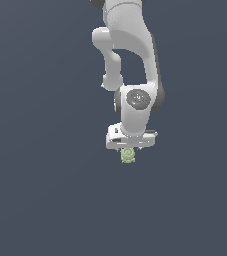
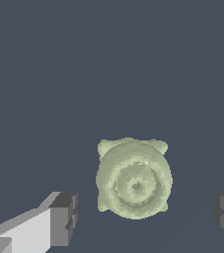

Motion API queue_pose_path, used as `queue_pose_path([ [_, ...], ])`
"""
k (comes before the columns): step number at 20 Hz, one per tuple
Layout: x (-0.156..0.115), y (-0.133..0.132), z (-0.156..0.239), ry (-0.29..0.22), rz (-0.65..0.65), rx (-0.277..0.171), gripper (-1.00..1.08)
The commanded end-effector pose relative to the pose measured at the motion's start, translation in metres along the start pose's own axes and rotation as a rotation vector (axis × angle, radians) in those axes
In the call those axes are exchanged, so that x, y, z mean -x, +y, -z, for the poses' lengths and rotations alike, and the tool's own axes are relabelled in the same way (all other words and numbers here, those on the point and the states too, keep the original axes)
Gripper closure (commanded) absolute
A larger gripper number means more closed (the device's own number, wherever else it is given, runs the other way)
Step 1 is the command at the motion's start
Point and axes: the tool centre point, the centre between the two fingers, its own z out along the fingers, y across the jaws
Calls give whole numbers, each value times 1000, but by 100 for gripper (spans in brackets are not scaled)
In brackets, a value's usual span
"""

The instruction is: Pick up the object and move it to a goal position.

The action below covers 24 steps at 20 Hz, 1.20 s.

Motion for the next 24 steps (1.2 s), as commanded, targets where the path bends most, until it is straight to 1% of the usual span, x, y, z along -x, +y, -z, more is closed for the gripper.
queue_pose_path([
  [1,0,0,-5,-1,0,0,-92],
  [8,1,-1,-39,2,0,0,-92],
  [14,-1,-1,-50,2,0,0,-92],
  [15,-1,-1,-50,2,0,0,108],
  [24,-1,-1,-50,2,0,0,108],
])
